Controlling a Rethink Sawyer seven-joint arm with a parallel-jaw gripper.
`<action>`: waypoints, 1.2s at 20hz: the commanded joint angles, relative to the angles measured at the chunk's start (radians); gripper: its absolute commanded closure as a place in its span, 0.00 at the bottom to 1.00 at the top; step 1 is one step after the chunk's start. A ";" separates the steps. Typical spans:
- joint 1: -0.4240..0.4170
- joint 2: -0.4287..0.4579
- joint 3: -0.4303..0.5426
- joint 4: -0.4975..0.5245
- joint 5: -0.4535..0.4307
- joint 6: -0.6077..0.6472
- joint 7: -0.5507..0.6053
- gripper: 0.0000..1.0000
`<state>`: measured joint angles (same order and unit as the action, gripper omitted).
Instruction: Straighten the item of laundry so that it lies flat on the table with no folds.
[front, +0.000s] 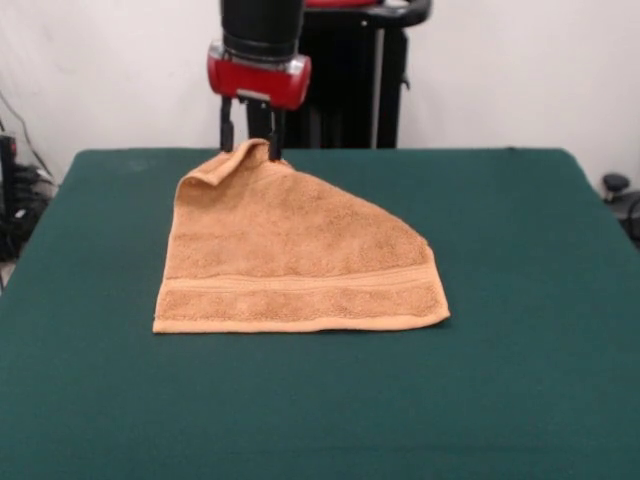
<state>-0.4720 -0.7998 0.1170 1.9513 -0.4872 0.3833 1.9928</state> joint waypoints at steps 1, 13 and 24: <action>0.072 0.252 0.007 -0.086 -0.039 -0.085 0.100 0.00; 0.255 0.629 -0.190 -0.395 -0.011 -0.340 0.187 0.00; 0.087 0.856 -0.078 -0.644 -0.102 -0.378 -0.025 0.00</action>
<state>-0.2439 -0.4407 -0.0441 1.7127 -0.4799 0.3341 1.9924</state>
